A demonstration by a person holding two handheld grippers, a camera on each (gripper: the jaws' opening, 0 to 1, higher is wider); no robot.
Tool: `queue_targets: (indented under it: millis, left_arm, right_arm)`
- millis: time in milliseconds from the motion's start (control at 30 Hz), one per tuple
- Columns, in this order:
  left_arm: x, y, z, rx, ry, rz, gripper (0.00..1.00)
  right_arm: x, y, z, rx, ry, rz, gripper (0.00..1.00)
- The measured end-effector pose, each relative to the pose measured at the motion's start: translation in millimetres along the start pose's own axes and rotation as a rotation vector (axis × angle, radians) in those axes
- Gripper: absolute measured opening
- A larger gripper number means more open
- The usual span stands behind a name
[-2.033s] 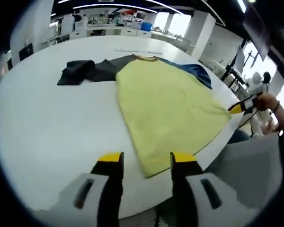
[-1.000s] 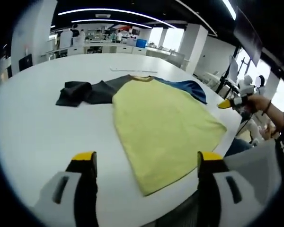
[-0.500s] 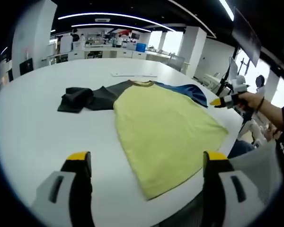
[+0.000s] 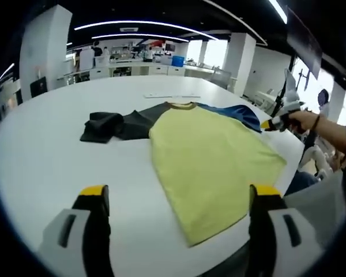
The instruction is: Fold the garment on the visible template until the final outline fits inside the template.
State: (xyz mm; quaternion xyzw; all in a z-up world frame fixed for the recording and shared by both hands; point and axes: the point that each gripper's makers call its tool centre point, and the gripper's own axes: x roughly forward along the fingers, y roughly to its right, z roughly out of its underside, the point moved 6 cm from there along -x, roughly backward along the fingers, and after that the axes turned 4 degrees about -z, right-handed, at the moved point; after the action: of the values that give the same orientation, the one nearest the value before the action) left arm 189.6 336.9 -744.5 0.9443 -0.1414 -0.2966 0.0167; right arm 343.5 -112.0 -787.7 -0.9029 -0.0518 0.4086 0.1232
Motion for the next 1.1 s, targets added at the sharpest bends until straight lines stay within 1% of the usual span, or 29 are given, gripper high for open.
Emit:
queue_targets:
  millis: [67, 133, 267, 400, 567, 700, 767, 933, 967, 1033, 1100]
  left_arm:
    - [0.1, -0.6, -0.1, 0.003, 0.004, 0.0, 0.98]
    - [0.1, -1.3, 0.3, 0.007, 0.002, 0.001, 0.98]
    - [0.6, -2.4, 0.2, 0.011, -0.002, 0.003, 0.96]
    - [1.7, -1.7, -0.3, 0.023, -0.003, 0.004, 0.95]
    - [4.0, -1.3, 0.1, 0.028, -0.015, 0.007, 0.94]
    - [4.2, -1.0, 1.0, 0.043, -0.027, 0.006, 0.93]
    - [4.9, 0.6, 0.6, 0.039, -0.027, 0.008, 0.92]
    - [5.3, 2.3, -0.3, 0.047, -0.031, 0.009, 0.92]
    - [5.3, 2.2, -0.6, 0.047, -0.031, 0.01, 0.91]
    - [5.4, 2.1, -0.8, 0.047, -0.03, 0.011, 0.91]
    - [5.8, 2.6, -0.3, 0.05, -0.037, 0.01, 0.9]
  right_arm:
    - [3.4, 2.3, 0.7, -0.004, 0.003, 0.018, 0.26]
    - [1.3, 2.7, 1.9, 0.001, 0.01, 0.034, 0.24]
    - [4.8, 2.0, 3.2, 0.017, 0.023, 0.058, 0.23]
    - [5.9, -1.1, 6.0, 0.006, 0.018, 0.081, 0.2]
    - [5.8, 3.9, 5.0, -0.004, 0.03, 0.118, 0.14]
    - [4.7, 5.0, 6.8, -0.037, 0.018, 0.15, 0.07]
    - [6.2, 6.0, 6.1, -0.04, 0.019, 0.154, 0.07]
    - [8.3, 1.8, 6.1, -0.046, 0.017, 0.15, 0.12]
    - [9.4, 1.3, 5.9, -0.062, 0.016, 0.153, 0.12]
    - [12.2, 4.4, 3.3, -0.123, 0.004, 0.175, 0.11]
    - [12.6, -1.5, 5.4, -0.109, 0.01, 0.175, 0.1]
